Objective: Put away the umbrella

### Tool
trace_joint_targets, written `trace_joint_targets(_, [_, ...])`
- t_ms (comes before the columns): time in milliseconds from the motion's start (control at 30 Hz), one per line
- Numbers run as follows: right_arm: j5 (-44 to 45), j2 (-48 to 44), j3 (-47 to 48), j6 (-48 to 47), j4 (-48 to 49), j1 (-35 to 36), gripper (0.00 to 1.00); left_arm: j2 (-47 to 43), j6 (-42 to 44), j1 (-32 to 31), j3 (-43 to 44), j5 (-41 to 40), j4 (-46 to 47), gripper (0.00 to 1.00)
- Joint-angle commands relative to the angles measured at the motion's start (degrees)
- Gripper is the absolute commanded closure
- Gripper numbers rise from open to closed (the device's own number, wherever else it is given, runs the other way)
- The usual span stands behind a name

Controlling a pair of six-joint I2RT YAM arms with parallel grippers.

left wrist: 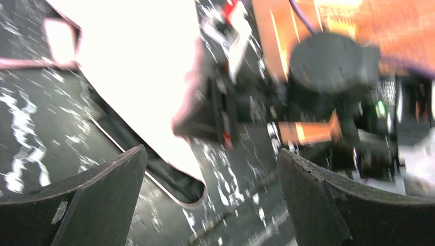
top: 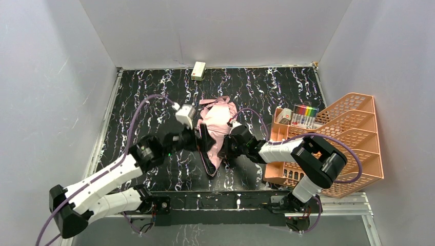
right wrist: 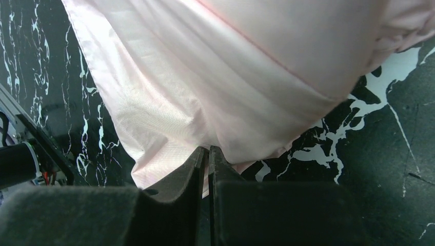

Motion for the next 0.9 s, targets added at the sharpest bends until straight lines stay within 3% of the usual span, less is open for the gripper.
trace_joint_targets(0, [0.1,1.4,-0.8,-4.9,-0.2,0.1,0.84,7.3,6.2,13.4,7.1,5.6,-1.3,0.02])
trace_joint_targets(100, [-1.7,1.4,-1.2,-5.0,1.0,0.1,0.84,14.8,8.6,21.2,12.1,15.5,2.9,0.02])
trace_joint_targets(300, [-2.2,1.1,-2.1,-4.0,1.3,0.1,0.84,34.1,11.6,27.7,26.5,25.2,3.7,0.02])
trace_joint_targets(567, [-2.0,0.3,-2.8,-2.9,1.0,0.1,0.84,52.6,9.8,31.2,38.7,36.4,4.1,0.02])
trace_joint_targets(867, [-2.3,0.2,-2.9,-2.9,0.7,0.1,0.84,61.8,9.9,31.2,44.5,43.8,5.9,0.02])
